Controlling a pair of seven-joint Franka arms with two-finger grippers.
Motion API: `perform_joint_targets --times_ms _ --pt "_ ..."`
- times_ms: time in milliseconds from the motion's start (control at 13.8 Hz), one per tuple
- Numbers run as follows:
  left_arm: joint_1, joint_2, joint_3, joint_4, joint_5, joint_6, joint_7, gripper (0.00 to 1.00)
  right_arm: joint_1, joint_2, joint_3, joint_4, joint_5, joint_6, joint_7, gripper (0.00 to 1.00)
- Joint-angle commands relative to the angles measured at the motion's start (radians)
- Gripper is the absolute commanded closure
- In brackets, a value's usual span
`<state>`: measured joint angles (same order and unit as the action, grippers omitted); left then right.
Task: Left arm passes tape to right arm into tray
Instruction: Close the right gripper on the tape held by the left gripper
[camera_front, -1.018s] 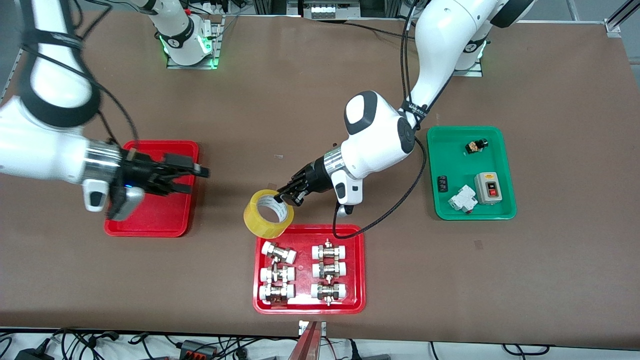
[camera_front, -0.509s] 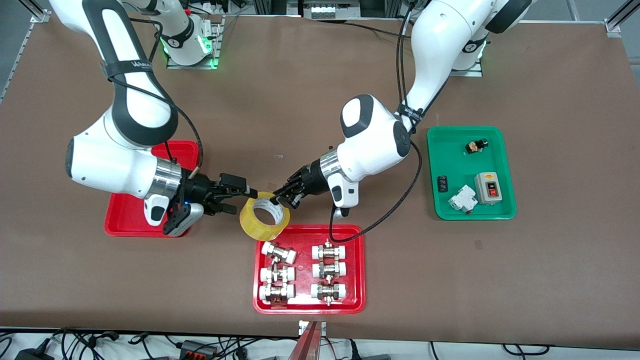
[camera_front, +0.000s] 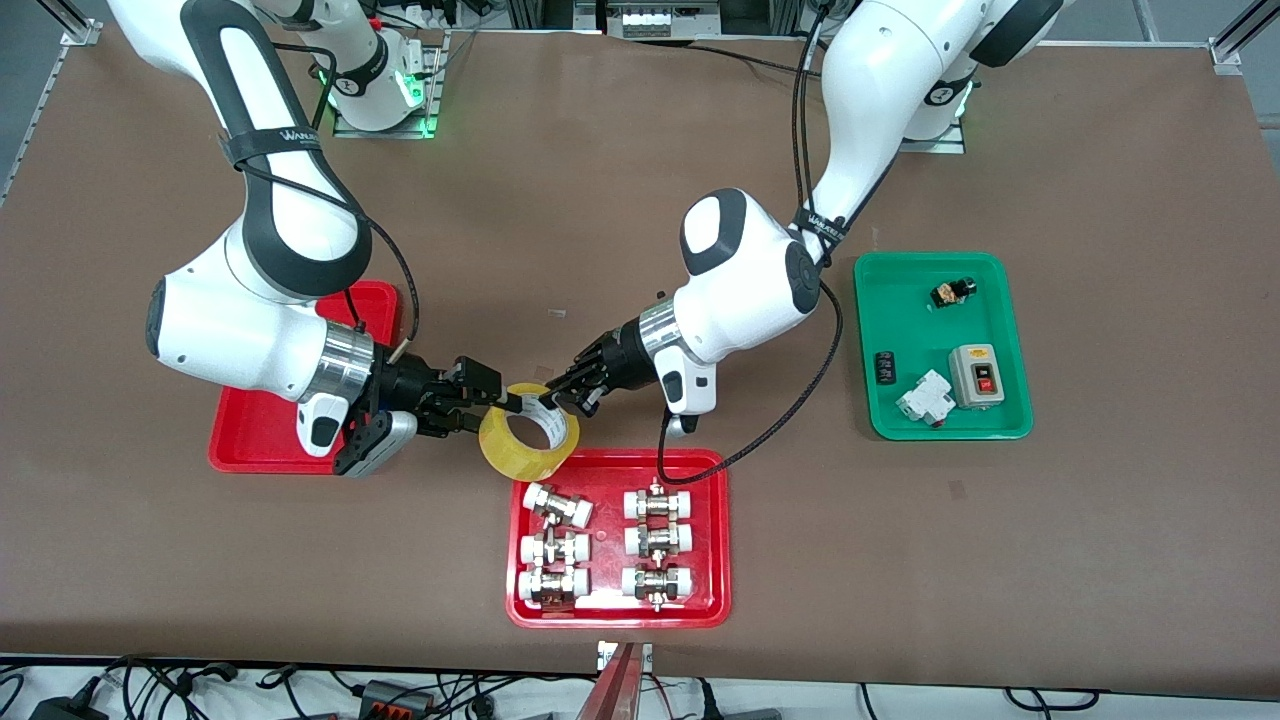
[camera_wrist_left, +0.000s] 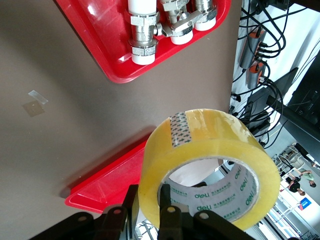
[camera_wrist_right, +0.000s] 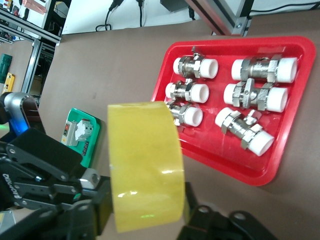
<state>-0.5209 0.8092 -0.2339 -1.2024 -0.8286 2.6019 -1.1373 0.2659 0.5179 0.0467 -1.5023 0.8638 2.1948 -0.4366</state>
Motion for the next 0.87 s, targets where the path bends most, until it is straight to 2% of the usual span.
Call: perform_joint_targets --times_ms 0,145,218,291,364,582,800 --pt "-0.01 0.012 0.004 0.035 -0.017 0.003 0.002 0.95 0.007 0.013 -0.002 0.028 0.014 0.002 -0.025 0.99" --pt "-0.01 0.01 0.004 0.035 -0.015 0.003 0.004 0.94 0.006 0.013 -0.002 0.028 0.015 0.002 -0.024 1.0" --pt "-0.008 0.01 0.004 0.033 -0.017 0.003 0.002 0.9 0.006 0.013 -0.002 0.03 0.015 0.002 -0.022 1.0" --pt "-0.007 0.007 0.007 0.033 -0.012 0.003 0.002 0.53 0.006 0.011 -0.002 0.03 0.015 0.002 -0.017 1.0" --pt "-0.008 0.002 0.014 0.027 0.011 0.003 0.01 0.01 0.006 0.011 -0.002 0.03 0.015 0.002 -0.016 1.0" --pt "0.024 -0.04 0.018 0.02 0.245 0.001 0.016 0.0 0.007 0.011 -0.002 0.04 0.015 0.002 -0.011 1.0" --pt "0.097 -0.12 0.019 -0.048 0.376 -0.026 0.016 0.0 -0.002 0.008 -0.004 0.039 0.011 -0.007 -0.01 1.0"
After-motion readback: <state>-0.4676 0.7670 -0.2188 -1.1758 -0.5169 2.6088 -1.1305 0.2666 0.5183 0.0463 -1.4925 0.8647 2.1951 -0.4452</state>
